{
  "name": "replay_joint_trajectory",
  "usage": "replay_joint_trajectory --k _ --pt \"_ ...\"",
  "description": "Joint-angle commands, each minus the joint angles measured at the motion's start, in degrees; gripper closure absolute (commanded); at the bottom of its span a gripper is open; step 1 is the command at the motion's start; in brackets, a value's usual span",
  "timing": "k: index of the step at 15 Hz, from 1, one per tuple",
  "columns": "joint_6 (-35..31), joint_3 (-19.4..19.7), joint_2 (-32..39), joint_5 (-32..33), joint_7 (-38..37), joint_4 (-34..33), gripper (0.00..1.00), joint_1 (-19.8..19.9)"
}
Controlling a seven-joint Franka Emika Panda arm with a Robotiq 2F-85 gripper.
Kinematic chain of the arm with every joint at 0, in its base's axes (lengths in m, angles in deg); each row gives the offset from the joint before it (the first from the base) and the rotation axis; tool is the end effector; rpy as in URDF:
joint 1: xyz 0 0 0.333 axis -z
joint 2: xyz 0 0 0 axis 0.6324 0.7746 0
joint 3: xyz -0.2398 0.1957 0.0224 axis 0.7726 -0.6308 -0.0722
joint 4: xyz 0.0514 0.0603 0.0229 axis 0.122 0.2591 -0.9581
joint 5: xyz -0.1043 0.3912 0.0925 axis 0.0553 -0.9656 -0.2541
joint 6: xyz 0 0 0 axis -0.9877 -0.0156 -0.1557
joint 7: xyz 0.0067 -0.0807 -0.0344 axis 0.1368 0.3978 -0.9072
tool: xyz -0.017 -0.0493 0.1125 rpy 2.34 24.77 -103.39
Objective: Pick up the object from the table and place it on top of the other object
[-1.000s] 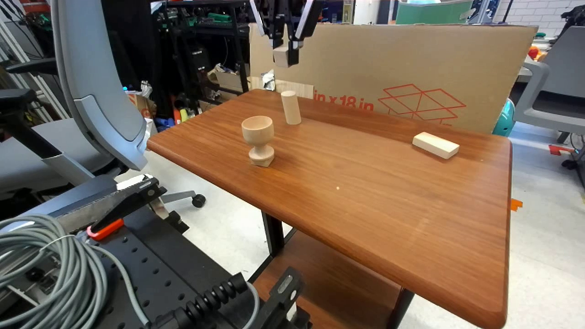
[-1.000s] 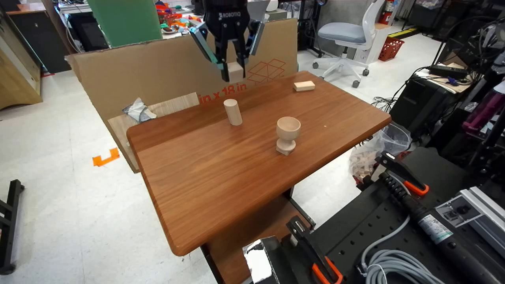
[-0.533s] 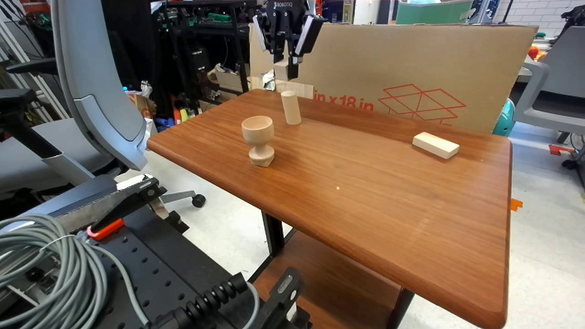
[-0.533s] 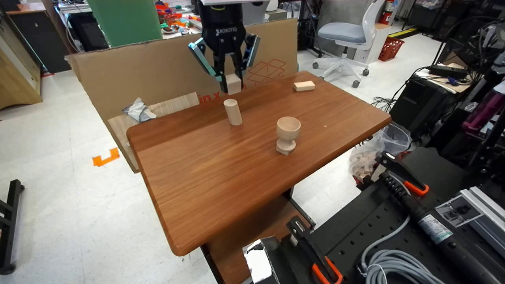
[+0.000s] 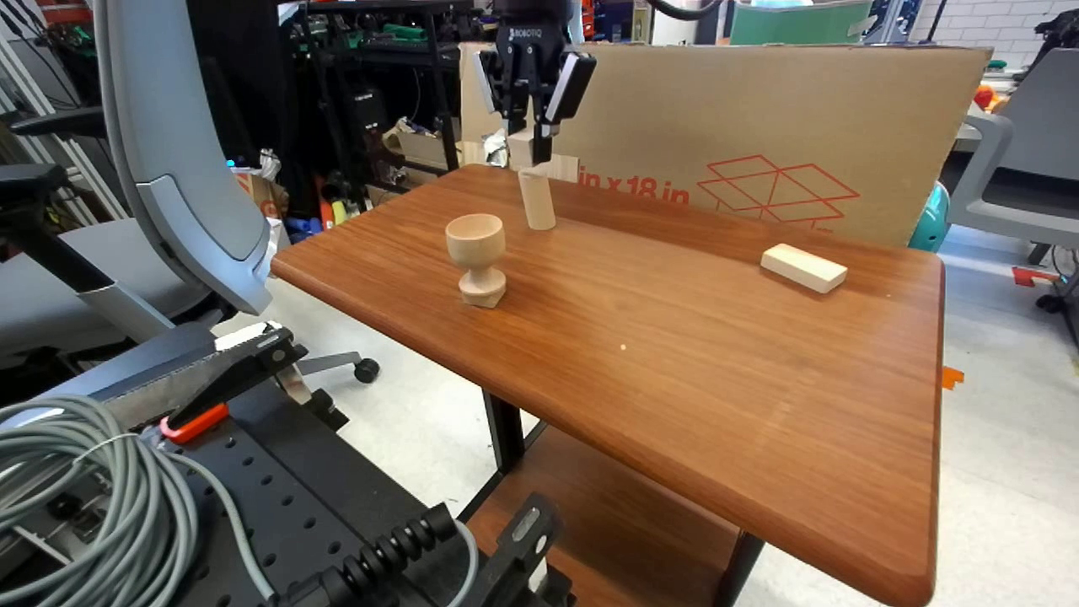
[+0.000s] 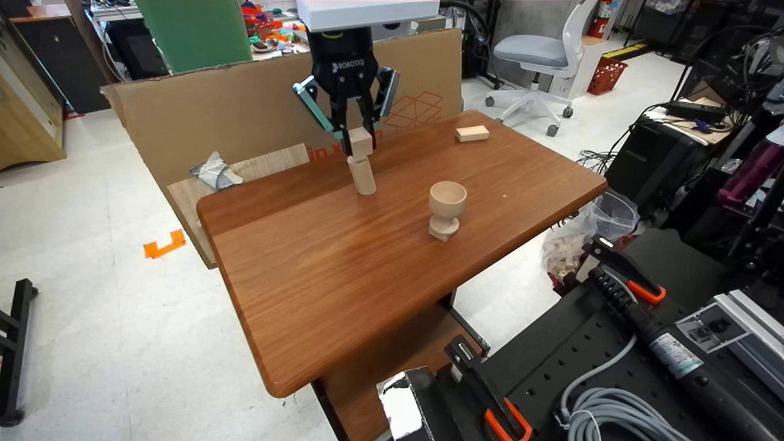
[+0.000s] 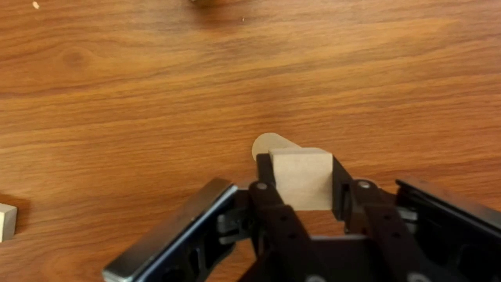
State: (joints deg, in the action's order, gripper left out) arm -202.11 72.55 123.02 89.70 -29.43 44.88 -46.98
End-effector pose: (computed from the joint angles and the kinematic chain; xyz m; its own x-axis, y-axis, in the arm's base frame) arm 0.6764 0.1054 0.1957 0.9854 -0.0591 -0.1598 -0.0538 -0.9979 0.0373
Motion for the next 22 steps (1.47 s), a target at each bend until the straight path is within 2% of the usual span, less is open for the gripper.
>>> replay_joint_trajectory --k 1,3,4,5,6,9,10,13,18,19,22 --pt "2.06 1.20 1.99 1.41 -2.28 -3.15 0.91 -1.37" --pt "2.26 1.32 2.31 1.48 -2.78 -3.38 0.91 -1.55" --pt "2.32 1.24 2.40 1.27 -2.95 -3.46 0.41 -1.53" --pt "2.32 1.32 2.37 1.40 -3.25 -3.33 0.40 -1.67" --pt "2.32 1.31 2.06 1.52 -3.29 -2.86 0.34 -1.78" --pt "0.97 0.64 -0.96 1.26 -1.53 0.92 0.12 -1.49" --pt "-0.20 0.42 -3.45 1.35 -0.46 4.12 0.03 -1.30" --pt "-2.97 0.59 -11.63 1.98 0.65 13.58 0.00 -0.84" --pt "-0.34 1.33 -26.37 1.98 0.28 24.85 0.00 1.36" --pt "-0.49 0.38 -18.95 1.28 0.40 18.28 0.00 0.89" --pt "-0.06 0.68 -25.18 1.26 0.42 23.05 0.00 2.05"
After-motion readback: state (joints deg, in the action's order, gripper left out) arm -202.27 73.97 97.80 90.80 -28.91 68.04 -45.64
